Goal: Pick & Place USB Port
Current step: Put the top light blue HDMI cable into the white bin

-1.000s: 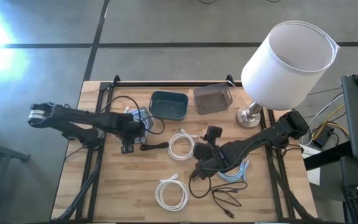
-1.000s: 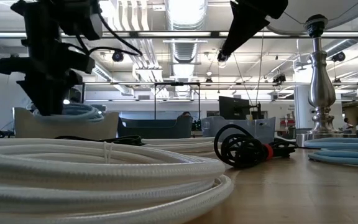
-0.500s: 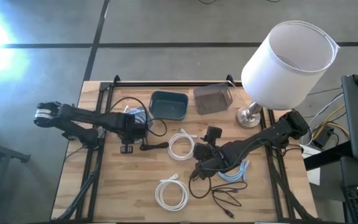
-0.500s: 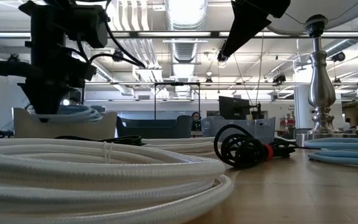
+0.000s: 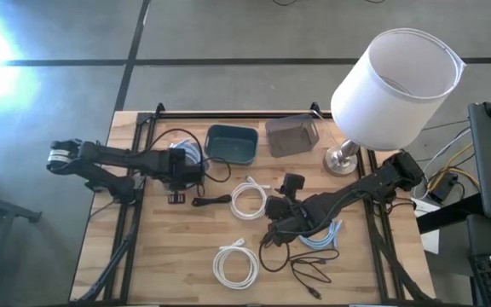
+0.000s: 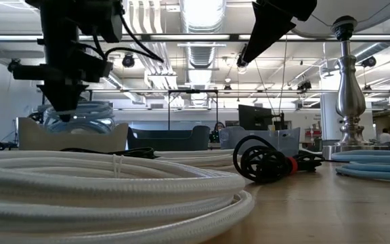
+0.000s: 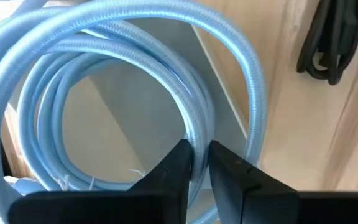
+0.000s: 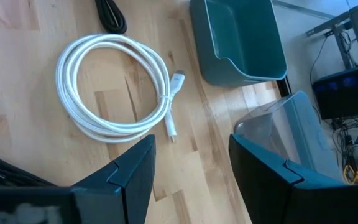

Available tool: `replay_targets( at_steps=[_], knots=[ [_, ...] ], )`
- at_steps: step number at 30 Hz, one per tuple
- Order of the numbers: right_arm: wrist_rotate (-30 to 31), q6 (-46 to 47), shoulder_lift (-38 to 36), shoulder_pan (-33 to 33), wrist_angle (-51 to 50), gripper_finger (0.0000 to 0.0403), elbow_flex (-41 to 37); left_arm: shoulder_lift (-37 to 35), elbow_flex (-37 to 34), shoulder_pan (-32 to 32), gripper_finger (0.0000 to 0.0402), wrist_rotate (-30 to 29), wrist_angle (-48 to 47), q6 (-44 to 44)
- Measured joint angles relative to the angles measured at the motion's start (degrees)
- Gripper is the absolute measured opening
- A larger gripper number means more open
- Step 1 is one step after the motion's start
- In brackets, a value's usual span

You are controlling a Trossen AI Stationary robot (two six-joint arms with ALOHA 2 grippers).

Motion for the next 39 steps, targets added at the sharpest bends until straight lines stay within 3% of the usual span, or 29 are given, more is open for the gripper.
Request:
replay_targets(
  at_steps=[7, 24, 27, 39],
  knots=[
    [0.05, 0.0, 0.0, 0.0, 0.03, 0.0201, -0.02, 1.43, -2.87, 2.44, 0.0045, -0.58, 0.14, -1.7],
    [0.06, 0.0, 0.0, 0.0, 0.14, 0.0201, -0.02, 4.86, -2.55, 2.78, 0.016, -6.52, 1.01, -2.77],
    [0.04, 0.0, 0.0, 0.0, 0.12, 0.0201, -0.02, 4.63, -0.68, 2.72, 0.0171, -9.55, -0.79, -2.76],
    [-0.01, 0.0, 0.0, 0.0, 0.34, 0.0201, -0.81, 4.3, 4.34, 2.26, 0.0179, -9.59, -4.23, -2.62]
  ],
)
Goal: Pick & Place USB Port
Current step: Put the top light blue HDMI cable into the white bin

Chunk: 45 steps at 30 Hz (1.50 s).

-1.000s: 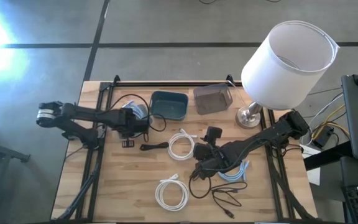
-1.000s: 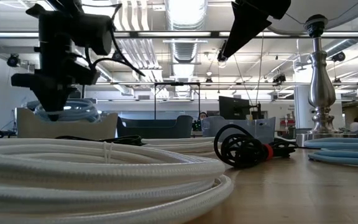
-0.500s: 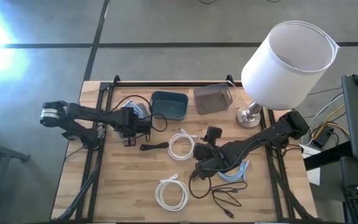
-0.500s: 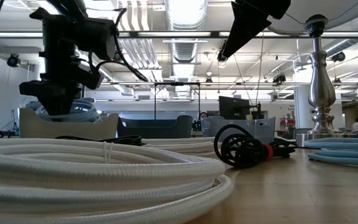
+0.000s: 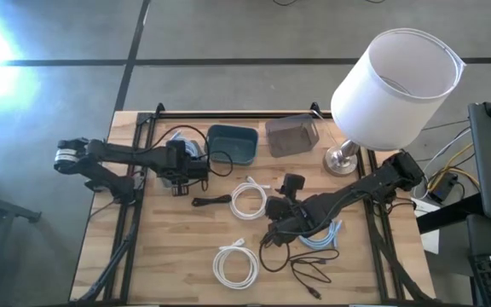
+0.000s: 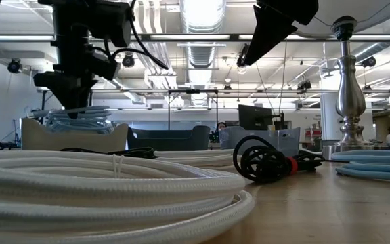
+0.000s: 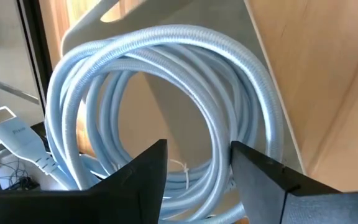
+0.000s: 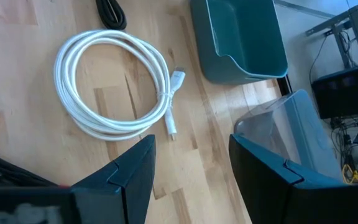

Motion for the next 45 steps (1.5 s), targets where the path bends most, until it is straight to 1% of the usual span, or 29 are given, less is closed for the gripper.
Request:
replay_targets(
  at_steps=[3, 7, 14, 21, 24, 26, 28, 30, 32, 34, 36, 38, 40, 42, 45],
  knots=[
    [-1.03, 0.01, 0.0, 0.0, 0.57, 0.0201, -0.37, 0.0, -0.33, 0.0, 0.0179, 0.05, 0.17, 0.02],
    [-2.76, 0.0, 0.02, 0.02, 0.93, 0.0201, -0.81, 0.34, -1.87, 0.11, 0.0179, 1.83, 0.42, -0.26],
    [-2.92, 0.02, 0.02, 0.04, 1.17, 0.0201, -0.93, 1.09, -2.6, 0.11, 0.0188, 0.58, 0.19, -0.19],
    [-3.09, 0.02, 0.02, 0.04, 1.31, 0.0201, -0.93, 0.57, 2.25, -0.75, 0.0208, -0.45, -2.24, -1.81],
    [-3.09, 0.0, 0.02, 0.04, 1.37, 0.0201, -0.93, 0.31, 2.49, -0.41, 0.0208, -0.27, -0.73, -0.27],
    [-3.09, 0.0, 0.02, 0.04, 1.51, 0.0201, -0.93, 0.41, 2.47, -0.18, 0.0209, -0.19, -2.88, 0.79],
    [-3.09, 0.0, 0.02, 0.04, 2.17, 0.0201, -0.93, 0.33, 2.62, -0.57, 0.0209, -3.57, -8.04, -1.75],
    [-3.02, -0.28, 0.02, 0.03, 3.66, 0.0201, -0.97, -0.22, 2.74, -0.72, 0.0209, -7.21, -8.59, -4.79],
    [-2.43, -2.44, 0.02, -0.38, 7.93, 0.0201, -1.47, -0.44, 2.78, -0.49, 0.0209, -6.65, -7.15, -2.97],
    [-2.52, -6.31, 0.02, -1.3, 15.63, 0.0201, -2.44, -0.33, 2.79, -0.61, 0.0208, -6.96, -7.34, -0.71],
    [-3.54, -10.92, 0.02, -2.16, 22.92, 0.0201, -3.41, -0.33, 3.35, -0.96, 0.0207, -9.38, -7.54, -3.24],
    [-6.15, -15.37, 0.02, -2.86, 28.82, 0.0201, -4.26, -0.39, 3.61, -1.11, 0.0207, -9.8, -5.98, -5.62],
    [-8.51, -19.02, 0.02, -3.23, 33.02, 0.0201, -4.84, -0.44, 3.61, -1.19, 0.0207, -7.88, -3.5, -4.08],
    [-8.96, -22.21, 0.02, -3.64, 38.2, 0.0201, -5.56, -0.5, 3.61, -1.27, 0.0207, -4.79, -2.47, -1.17],
    [-9.08, -26.48, 0.24, -5.28, 50.35, 0.0201, -7.67, -0.51, 3.72, -1.28, 0.0207, -3.24, -2.62, -0.68]
  ],
)
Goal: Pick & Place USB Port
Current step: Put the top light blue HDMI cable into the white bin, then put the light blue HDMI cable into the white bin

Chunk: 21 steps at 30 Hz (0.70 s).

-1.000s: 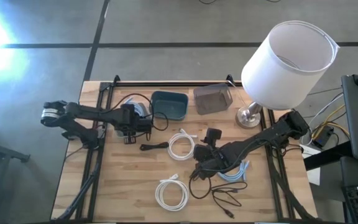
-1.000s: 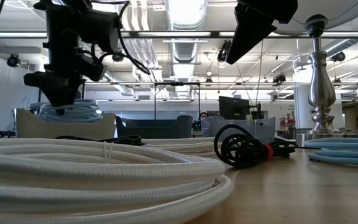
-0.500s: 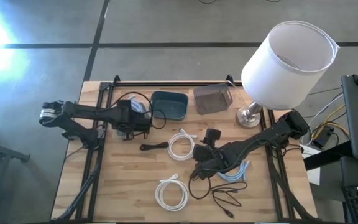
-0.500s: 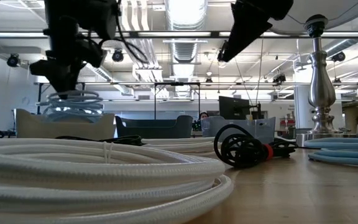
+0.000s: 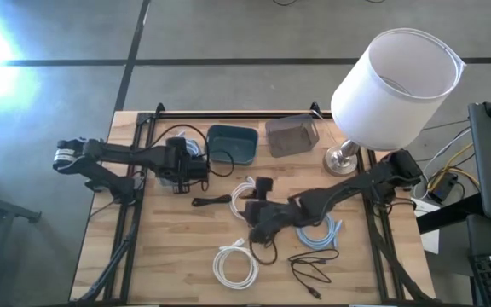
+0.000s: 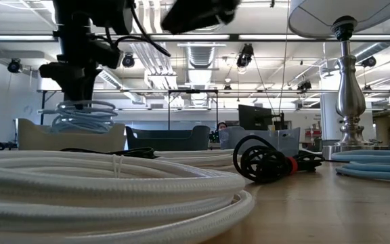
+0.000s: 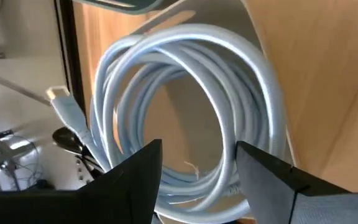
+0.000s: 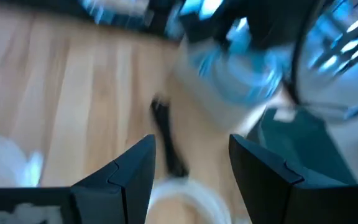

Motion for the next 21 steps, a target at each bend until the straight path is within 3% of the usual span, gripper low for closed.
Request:
replay_targets(
  at_steps=[5, 8, 11, 16, 21],
  knots=[
    [-2.74, -5.29, 4.31, -4.58, 26.14, 0.0201, -4.1, -0.03, 0.49, -0.14, 0.0207, 1.78, 0.84, -0.06],
    [-7.12, -5.15, 8.49, -7.27, 33.83, 0.0201, -4.39, -0.2, 1.17, -0.15, 0.0207, 1.79, 0.82, 0.3],
    [-6.92, -2.79, 12.83, -9.12, 36.59, 0.0198, -2.77, -0.46, 2.14, -0.16, 0.0206, 1.7, 0.6, 0.54],
    [-6.86, -3.54, 16.71, -10.08, 30.89, 0.0177, 0.57, -1.08, 3.22, -0.28, 0.0206, 1.79, 0.73, -0.29],
    [-6.91, -2.63, 12.67, -9.61, 10.12, 0.0155, 4.13, -1.37, 3.21, -0.61, 0.0206, 8.76, 4.26, -1.47]
  ],
)
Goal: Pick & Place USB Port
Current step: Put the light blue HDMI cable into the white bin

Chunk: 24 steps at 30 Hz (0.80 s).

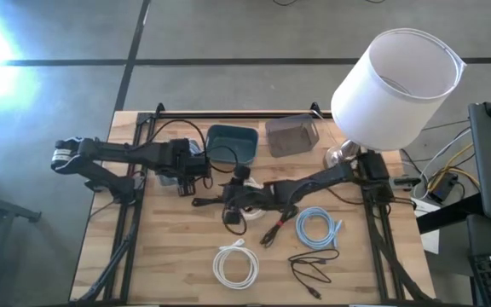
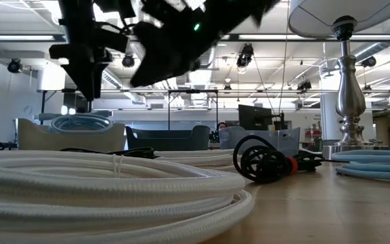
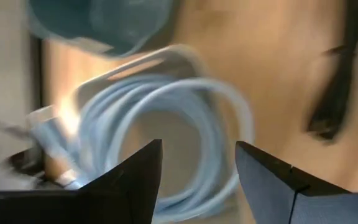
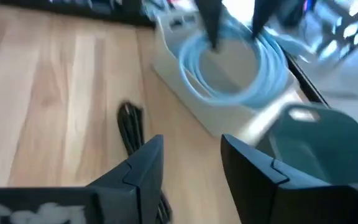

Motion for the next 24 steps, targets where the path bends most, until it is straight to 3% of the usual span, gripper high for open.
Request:
replay_targets(
  at_steps=[4, 12, 18, 24],
  knots=[
    [-0.01, 7.61, -7.07, 0.19, -20.57, 0.014, 1.4, 0.0, -0.31, -0.26, 0.0206, 6.93, 5.75, 0.22],
    [-3.34, 32.29, -19.47, 6.33, -54.73, 0.0121, -0.75, 0.04, -1.33, -2.15, 0.0206, 8.07, 19.9, 3.08],
    [-7.22, 43.06, -22.39, 13.66, -58.48, 0.0132, -7.97, 0.04, -3.12, -3.11, 0.0206, 8.36, 25.28, 4.49],
    [-12.36, 47.62, -22.0, 15.62, -58.61, 0.0151, -13.33, 0.07, -5.34, -3.09, 0.0206, 8.33, 28.1, 4.61]
  ],
)
